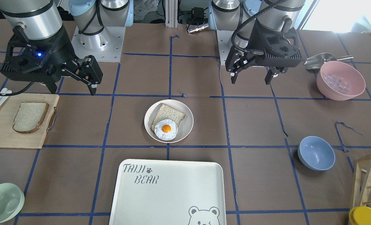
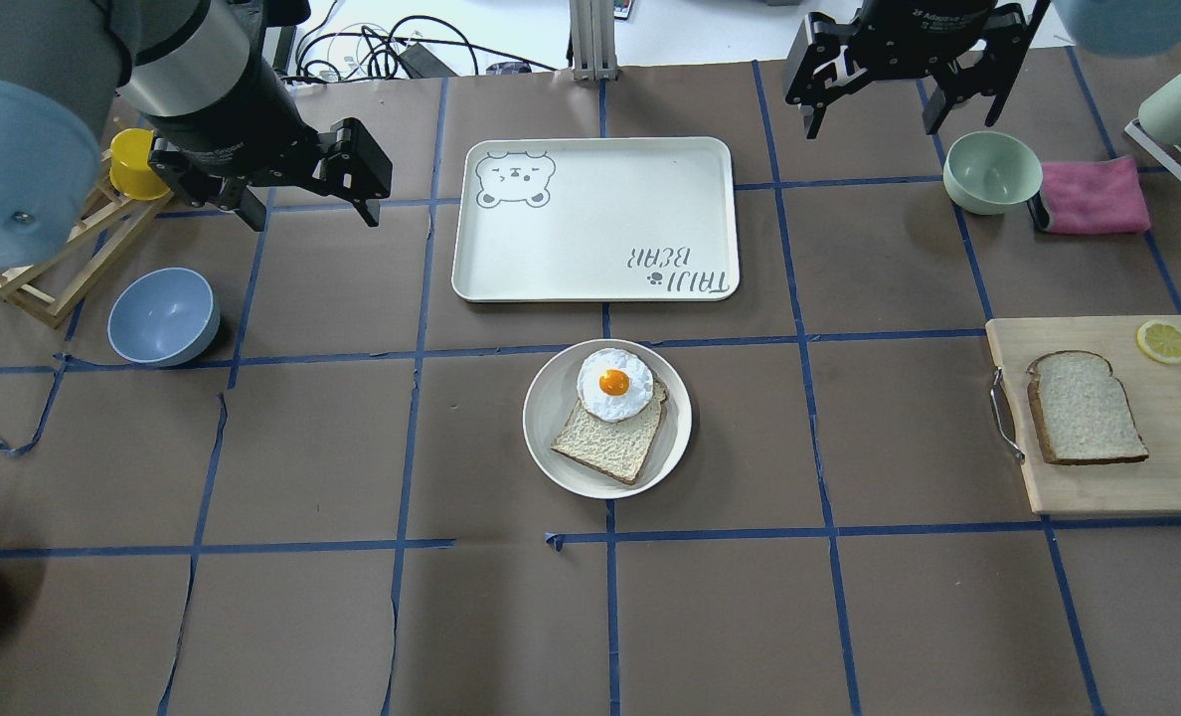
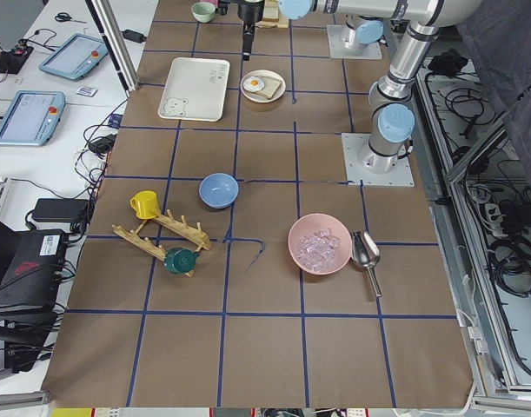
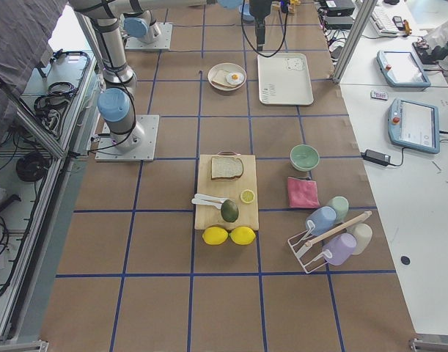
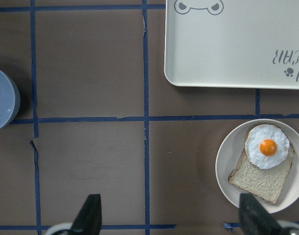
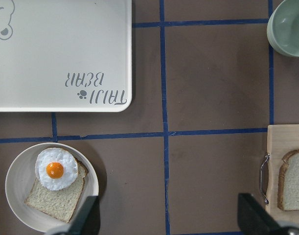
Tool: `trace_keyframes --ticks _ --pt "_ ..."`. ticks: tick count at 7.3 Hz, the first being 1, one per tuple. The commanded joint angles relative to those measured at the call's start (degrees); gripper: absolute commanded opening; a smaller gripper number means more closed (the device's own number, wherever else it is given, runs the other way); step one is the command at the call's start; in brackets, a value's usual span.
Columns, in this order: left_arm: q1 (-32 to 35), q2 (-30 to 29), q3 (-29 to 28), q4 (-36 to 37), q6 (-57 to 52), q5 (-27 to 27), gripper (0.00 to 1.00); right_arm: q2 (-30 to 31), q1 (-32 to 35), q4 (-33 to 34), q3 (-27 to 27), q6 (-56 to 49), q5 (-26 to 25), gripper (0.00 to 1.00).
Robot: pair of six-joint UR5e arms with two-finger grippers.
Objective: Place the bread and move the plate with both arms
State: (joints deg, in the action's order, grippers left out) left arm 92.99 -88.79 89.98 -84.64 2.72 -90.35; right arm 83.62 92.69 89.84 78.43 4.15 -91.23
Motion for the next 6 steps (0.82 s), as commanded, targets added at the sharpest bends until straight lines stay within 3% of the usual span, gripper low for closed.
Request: trace_keyframes --ticks 1,6 --pt "0.0 0.0 0.0 0.0 0.0 0.0 1.00 0.2 0.0 -0.4 0.4 0.0 0.5 1.00" --pt "0.0 0.1 0.0 0.0 0.0 0.0 1.00 -0.2 -0.3 -0.5 0.8 -0.1 -0.2 1.00"
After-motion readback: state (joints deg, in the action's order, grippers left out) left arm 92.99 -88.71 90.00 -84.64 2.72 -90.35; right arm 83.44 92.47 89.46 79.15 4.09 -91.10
